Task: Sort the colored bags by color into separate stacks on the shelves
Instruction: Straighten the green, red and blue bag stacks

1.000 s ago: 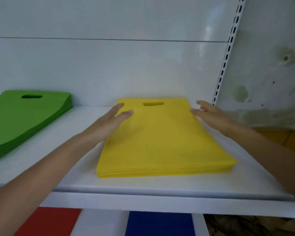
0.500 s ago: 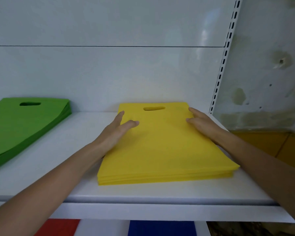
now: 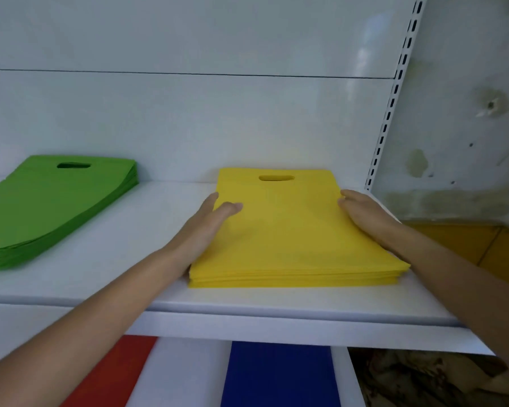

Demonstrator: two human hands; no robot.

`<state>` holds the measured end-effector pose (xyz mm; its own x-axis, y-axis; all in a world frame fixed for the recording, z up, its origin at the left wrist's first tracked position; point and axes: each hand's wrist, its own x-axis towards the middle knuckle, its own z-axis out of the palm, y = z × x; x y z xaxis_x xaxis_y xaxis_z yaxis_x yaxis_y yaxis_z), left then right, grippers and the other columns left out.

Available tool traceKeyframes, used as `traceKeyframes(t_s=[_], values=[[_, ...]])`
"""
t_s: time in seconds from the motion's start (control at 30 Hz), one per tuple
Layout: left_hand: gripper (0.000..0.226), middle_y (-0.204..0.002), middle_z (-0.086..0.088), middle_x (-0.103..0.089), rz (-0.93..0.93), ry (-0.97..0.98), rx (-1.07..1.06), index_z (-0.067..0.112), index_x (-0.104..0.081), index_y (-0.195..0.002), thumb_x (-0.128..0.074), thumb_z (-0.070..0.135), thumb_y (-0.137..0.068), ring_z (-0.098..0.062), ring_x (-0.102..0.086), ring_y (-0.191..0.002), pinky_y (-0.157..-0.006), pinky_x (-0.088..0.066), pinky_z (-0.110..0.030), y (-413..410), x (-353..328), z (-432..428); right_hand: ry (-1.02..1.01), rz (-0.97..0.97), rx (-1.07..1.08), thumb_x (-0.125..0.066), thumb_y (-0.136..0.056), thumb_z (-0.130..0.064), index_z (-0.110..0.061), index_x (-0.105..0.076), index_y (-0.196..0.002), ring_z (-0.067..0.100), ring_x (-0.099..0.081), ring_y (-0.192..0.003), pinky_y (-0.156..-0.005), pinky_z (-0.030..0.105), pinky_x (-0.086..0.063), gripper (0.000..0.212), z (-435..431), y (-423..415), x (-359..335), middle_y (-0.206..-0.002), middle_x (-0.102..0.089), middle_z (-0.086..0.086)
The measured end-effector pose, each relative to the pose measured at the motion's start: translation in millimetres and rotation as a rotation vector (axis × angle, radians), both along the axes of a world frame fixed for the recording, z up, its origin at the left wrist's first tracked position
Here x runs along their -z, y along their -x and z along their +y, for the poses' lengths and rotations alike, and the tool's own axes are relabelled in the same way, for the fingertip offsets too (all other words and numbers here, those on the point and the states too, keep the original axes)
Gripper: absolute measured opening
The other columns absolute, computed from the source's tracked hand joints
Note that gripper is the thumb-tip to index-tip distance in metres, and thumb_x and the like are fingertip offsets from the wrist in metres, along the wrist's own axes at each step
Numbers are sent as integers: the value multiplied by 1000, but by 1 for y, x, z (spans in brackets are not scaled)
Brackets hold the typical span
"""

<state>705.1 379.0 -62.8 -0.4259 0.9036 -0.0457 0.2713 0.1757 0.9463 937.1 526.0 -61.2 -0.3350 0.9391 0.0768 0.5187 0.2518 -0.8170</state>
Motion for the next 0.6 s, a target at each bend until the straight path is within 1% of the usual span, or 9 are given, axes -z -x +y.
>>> traceKeyframes(t_s=[0.07, 0.13, 0.17, 0.23, 0.27, 0.33, 0.47, 0.53, 0.6], values=[[120, -148, 5, -29, -20, 12, 6, 28, -19, -146, -56, 68, -39, -15, -31, -134, -98, -27, -29, -2, -4, -9, -26, -38, 5, -36, -99, -16, -12, -38, -141, 22, -41, -128, -95, 24, -31, 42, 1, -1, -1, -143, -41, 5], [99, -145, 8, -30, -15, -9, 36, 31, -18, -146, -58, 64, -61, -13, -29, -134, -99, -26, -28, -6, -7, -17, -14, -38, 6, -38, -98, -16, -13, -38, -140, 19, -43, -123, -96, 24, -31, 42, -2, -5, -5, -138, -44, 3], [96, -146, 9, -29, 7, -17, 39, 31, -18, -146, -58, 63, -65, -12, -29, -135, -102, -26, -28, -5, -8, -22, -8, -34, 19, -40, -98, -19, -13, -37, -141, 18, -43, -123, -102, 25, -31, 43, -4, -9, -7, -137, -43, -1], [101, -149, 7, -28, 94, -39, 55, 31, -20, -145, -55, 64, -57, -13, -29, -136, -108, -25, -30, 4, -13, -33, -20, -53, 45, -43, -97, -30, -16, -31, -144, 21, -37, -133, -112, 36, -27, 50, -9, -18, -15, -148, -34, 2], [102, -148, 7, -31, 141, -69, 53, 31, -25, -144, -53, 65, -52, -13, -30, -136, -110, -24, -30, 8, -19, -43, -43, -65, 66, -44, -97, -32, -17, -30, -145, 23, -34, -135, -113, 37, -25, 52, -13, -22, -21, -150, -32, 4], [100, -142, 8, -41, 185, -154, 21, 31, -38, -138, -51, 67, -45, -10, -35, -132, -114, -24, -33, 22, -30, -62, -122, -61, 94, -44, -97, -29, -17, -30, -145, 22, -35, -134, -109, 33, -26, 51, -28, -18, -33, -148, -35, 5], [68, -123, 15, -52, 240, -259, -21, 33, -51, -126, -55, 54, -61, -3, -46, -118, -109, -31, -28, 51, -35, -111, -281, -24, -20, -48, -96, -23, -17, -35, -142, 18, -42, -128, -99, 28, -34, 49, -80, 33, -47, -142, -43, 5], [56, -122, 10, -57, 255, -275, -37, 33, -55, -119, -60, 50, -66, -4, -51, -114, -105, -36, -26, 69, -32, -140, -350, -26, -102, -51, -94, -19, -15, -37, -141, 19, -44, -127, -102, 29, -35, 49, -110, 69, -44, -140, -45, 7], [39, -122, 2, -60, 260, -311, -34, 26, -56, -120, -64, 30, -82, -1, -55, -107, -96, -40, -13, 87, -26, -174, -419, -23, -165, -54, -93, -16, -13, -39, -139, 20, -46, -125, -107, 31, -35, 49, -143, 104, -40, -138, -47, 9]])
